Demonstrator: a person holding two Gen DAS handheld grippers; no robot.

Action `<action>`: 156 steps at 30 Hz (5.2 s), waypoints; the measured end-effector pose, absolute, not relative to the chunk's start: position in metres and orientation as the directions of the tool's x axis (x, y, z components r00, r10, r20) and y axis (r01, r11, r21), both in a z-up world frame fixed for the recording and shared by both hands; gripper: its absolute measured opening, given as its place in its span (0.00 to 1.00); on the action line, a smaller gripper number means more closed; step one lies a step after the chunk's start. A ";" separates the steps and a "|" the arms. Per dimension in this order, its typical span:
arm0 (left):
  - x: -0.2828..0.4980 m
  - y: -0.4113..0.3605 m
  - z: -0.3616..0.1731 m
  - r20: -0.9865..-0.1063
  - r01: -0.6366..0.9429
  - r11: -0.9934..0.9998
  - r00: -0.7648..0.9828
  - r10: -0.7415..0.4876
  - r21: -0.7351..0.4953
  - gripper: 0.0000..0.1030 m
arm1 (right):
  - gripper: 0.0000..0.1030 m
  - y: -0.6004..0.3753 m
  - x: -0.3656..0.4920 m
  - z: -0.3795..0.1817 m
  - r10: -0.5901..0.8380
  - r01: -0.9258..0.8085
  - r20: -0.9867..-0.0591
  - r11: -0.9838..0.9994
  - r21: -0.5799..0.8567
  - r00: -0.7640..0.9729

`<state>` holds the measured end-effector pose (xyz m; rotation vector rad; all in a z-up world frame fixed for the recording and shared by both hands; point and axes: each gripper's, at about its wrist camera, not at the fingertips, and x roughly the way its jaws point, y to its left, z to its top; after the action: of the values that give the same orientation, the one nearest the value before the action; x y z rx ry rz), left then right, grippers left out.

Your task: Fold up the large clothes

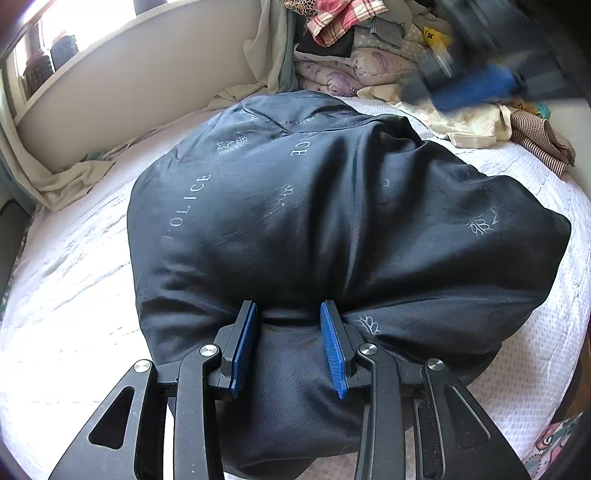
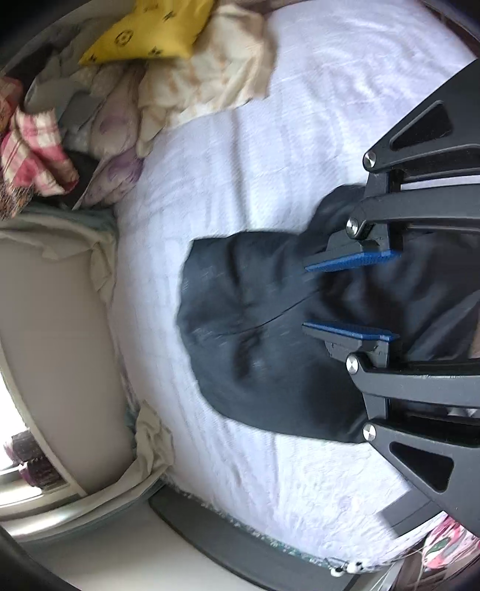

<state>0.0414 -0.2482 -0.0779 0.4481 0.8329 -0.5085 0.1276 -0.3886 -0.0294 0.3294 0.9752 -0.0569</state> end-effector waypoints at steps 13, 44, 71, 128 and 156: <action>0.048 -0.243 -0.070 -0.798 0.593 0.799 0.527 -0.293 0.098 0.43 | 0.31 -0.405 0.134 -0.138 0.117 0.334 -0.934 0.913 0.235 0.337; 0.052 -0.247 -0.073 -0.792 0.549 0.818 0.570 -0.219 0.169 0.67 | 0.40 -0.416 0.117 -0.128 0.122 0.420 -0.913 0.859 0.294 0.388; 0.057 -0.246 -0.071 -0.804 0.560 0.816 0.547 -0.234 0.143 0.70 | 0.67 -0.401 0.131 -0.154 0.164 0.384 -0.919 0.871 0.305 0.358; 0.157 -0.174 -0.061 -0.655 0.523 0.647 0.205 -0.728 -0.555 0.54 | 0.61 -0.462 0.103 -0.169 0.474 0.367 -0.709 0.626 0.688 0.522; 0.177 0.065 -0.084 -0.658 0.239 0.759 0.385 -0.647 -0.606 0.60 | 0.57 -0.292 0.178 -0.161 0.591 0.050 -0.682 0.739 0.672 0.431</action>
<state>0.1772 0.0647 -0.0840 -0.4537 1.0305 -0.5890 0.1784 -0.2916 -0.1606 0.6849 1.0893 0.3715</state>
